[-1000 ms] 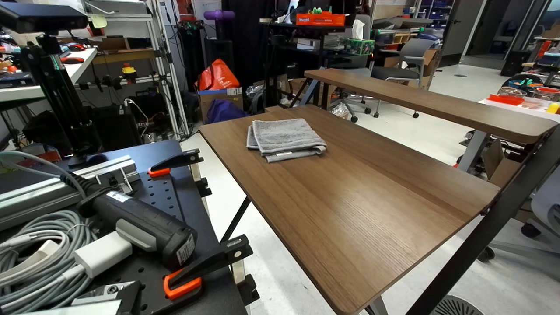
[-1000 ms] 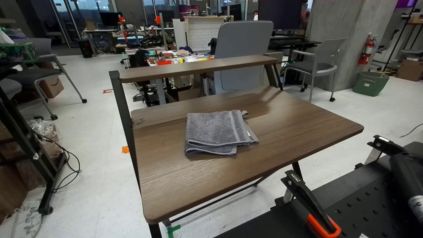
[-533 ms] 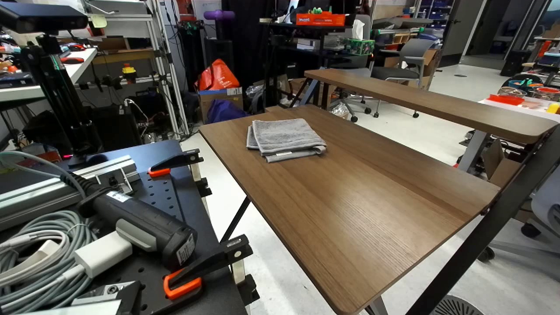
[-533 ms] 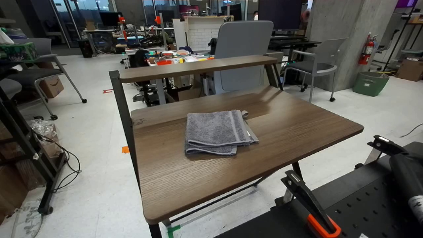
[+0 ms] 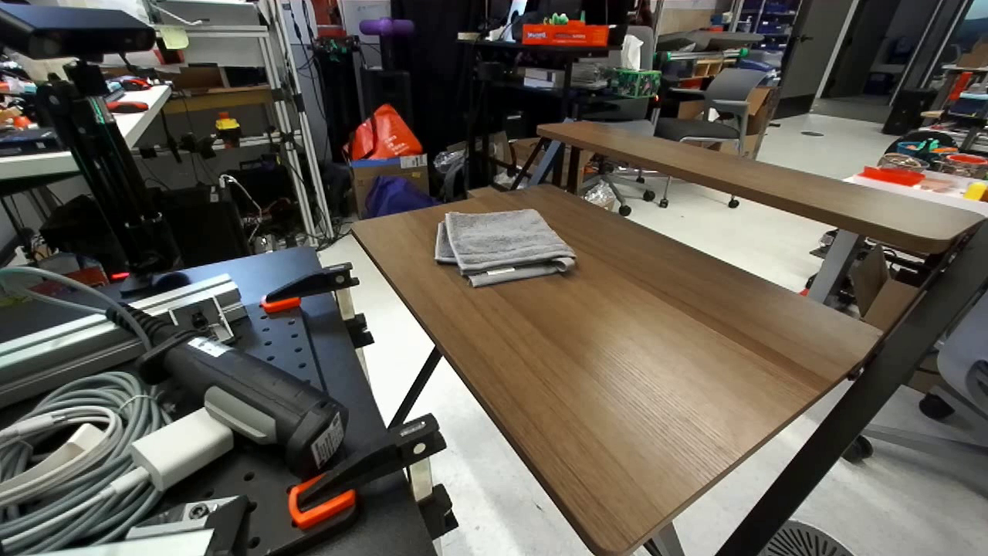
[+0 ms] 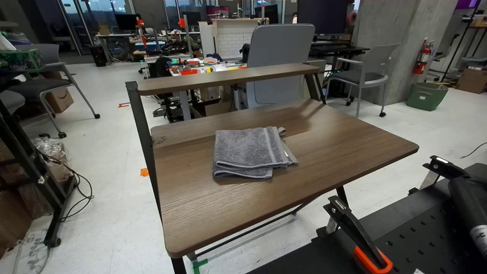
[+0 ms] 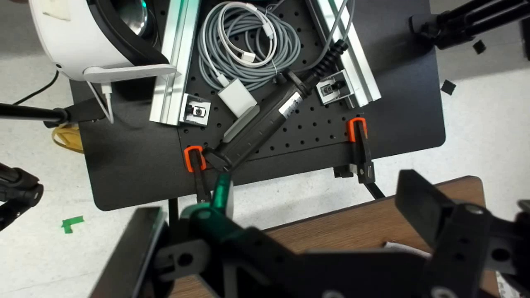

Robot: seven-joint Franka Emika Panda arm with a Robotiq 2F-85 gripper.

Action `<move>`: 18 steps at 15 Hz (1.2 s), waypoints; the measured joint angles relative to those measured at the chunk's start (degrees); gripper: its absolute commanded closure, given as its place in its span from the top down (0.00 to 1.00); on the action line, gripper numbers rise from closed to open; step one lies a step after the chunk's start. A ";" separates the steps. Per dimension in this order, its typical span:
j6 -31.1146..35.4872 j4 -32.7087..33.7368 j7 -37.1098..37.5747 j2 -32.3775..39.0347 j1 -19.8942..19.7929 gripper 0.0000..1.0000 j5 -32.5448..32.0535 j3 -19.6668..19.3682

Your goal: Move the towel

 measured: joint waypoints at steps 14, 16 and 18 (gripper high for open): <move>34.37 -5.17 29.13 15.32 7.53 1.00 6.63 21.70; 42.37 -4.43 34.39 21.33 8.10 1.00 6.18 24.23; 48.81 -2.42 40.29 28.00 8.20 1.00 3.70 25.97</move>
